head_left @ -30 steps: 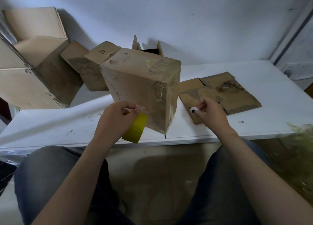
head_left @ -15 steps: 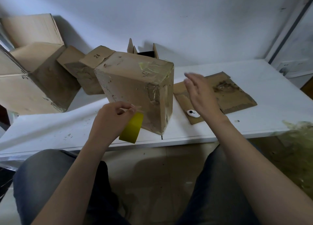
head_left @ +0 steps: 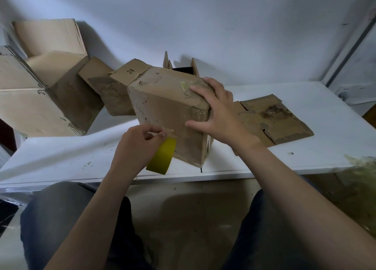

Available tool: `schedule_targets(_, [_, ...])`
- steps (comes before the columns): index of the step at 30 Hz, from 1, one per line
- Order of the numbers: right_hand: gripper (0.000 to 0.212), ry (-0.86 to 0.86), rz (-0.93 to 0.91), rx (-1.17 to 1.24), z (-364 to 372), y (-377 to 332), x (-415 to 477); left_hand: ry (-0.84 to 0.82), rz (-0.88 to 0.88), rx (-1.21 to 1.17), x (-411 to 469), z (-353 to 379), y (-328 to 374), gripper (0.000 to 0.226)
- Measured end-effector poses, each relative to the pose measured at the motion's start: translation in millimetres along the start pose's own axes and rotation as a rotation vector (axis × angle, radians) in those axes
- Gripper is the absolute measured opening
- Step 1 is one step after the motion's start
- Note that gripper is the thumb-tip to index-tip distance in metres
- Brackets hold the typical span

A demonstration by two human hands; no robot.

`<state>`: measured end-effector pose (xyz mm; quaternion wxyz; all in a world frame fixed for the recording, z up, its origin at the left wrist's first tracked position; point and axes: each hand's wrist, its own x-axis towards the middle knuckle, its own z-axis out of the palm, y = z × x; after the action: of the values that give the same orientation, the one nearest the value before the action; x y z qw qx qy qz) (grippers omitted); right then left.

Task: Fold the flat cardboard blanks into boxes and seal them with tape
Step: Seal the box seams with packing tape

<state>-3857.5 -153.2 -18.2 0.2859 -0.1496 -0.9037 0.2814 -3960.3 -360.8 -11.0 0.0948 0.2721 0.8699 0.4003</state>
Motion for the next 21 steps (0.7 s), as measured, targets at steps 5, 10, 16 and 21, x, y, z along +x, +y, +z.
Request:
schedule_targets(5, [0.101, -0.051, 0.031, -0.037, -2, -9, 0, -0.014, 0.011, -0.027, -3, -1, 1, 0.018])
schedule_targets(10, [0.11, -0.183, 0.048, 0.003, -14, -17, -3, -0.017, -0.02, -0.108, -9, -9, -5, 0.024])
schedule_targets(16, [0.098, -0.098, 0.103, -0.127, -2, -27, -6, 0.006, -0.028, -0.211, -21, -14, -10, 0.023])
schedule_targets(21, [0.084, 0.01, 0.014, -0.259, -11, -64, -19, -0.025, 0.032, -0.313, -44, -19, -9, 0.026])
